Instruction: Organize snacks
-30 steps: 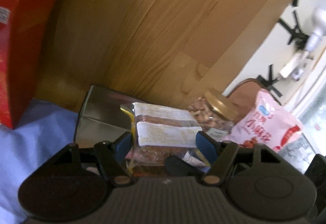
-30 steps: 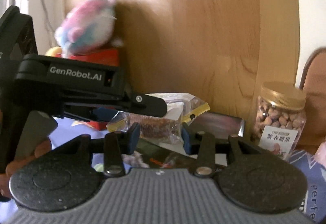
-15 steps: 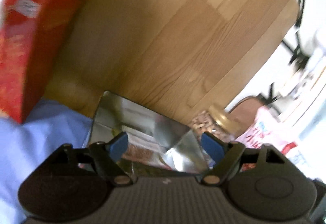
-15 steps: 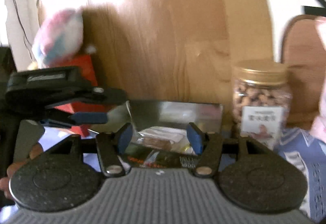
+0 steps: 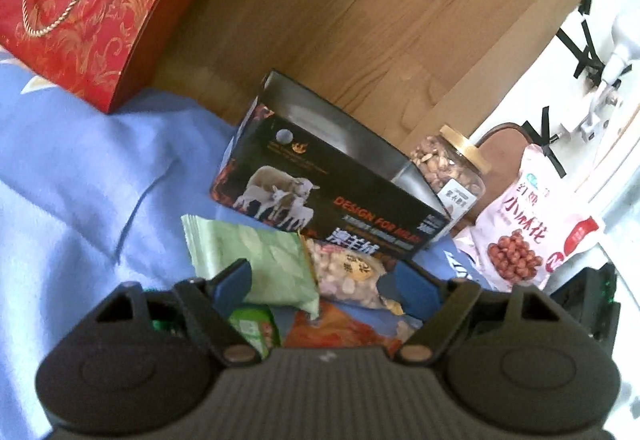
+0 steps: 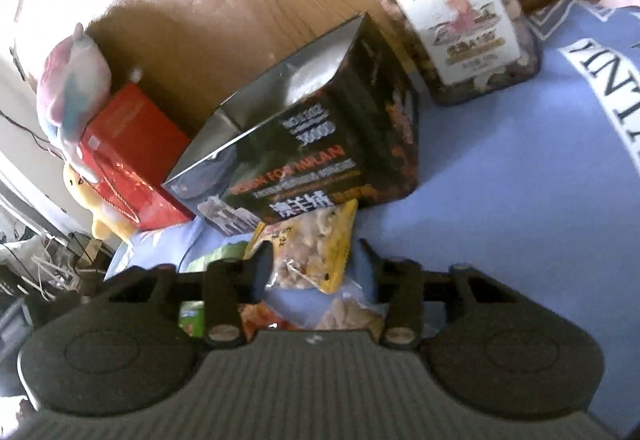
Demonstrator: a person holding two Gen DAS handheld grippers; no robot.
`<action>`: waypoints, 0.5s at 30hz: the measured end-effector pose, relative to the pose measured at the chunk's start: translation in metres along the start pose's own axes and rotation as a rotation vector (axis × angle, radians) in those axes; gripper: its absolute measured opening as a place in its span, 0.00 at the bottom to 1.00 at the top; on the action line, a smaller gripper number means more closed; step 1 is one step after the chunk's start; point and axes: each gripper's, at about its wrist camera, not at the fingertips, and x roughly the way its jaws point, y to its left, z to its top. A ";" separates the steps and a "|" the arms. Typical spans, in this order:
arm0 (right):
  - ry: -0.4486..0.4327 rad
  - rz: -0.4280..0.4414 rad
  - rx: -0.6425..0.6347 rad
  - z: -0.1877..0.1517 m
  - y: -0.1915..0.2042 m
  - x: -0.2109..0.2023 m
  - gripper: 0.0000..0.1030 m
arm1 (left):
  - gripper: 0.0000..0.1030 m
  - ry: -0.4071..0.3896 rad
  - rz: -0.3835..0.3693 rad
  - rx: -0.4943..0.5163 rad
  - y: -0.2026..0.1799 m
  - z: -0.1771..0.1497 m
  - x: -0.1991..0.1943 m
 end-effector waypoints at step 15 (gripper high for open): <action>-0.234 -0.063 -0.002 -0.039 -0.031 -0.124 0.09 | 0.79 -0.001 -0.072 0.069 -0.021 -0.008 -0.015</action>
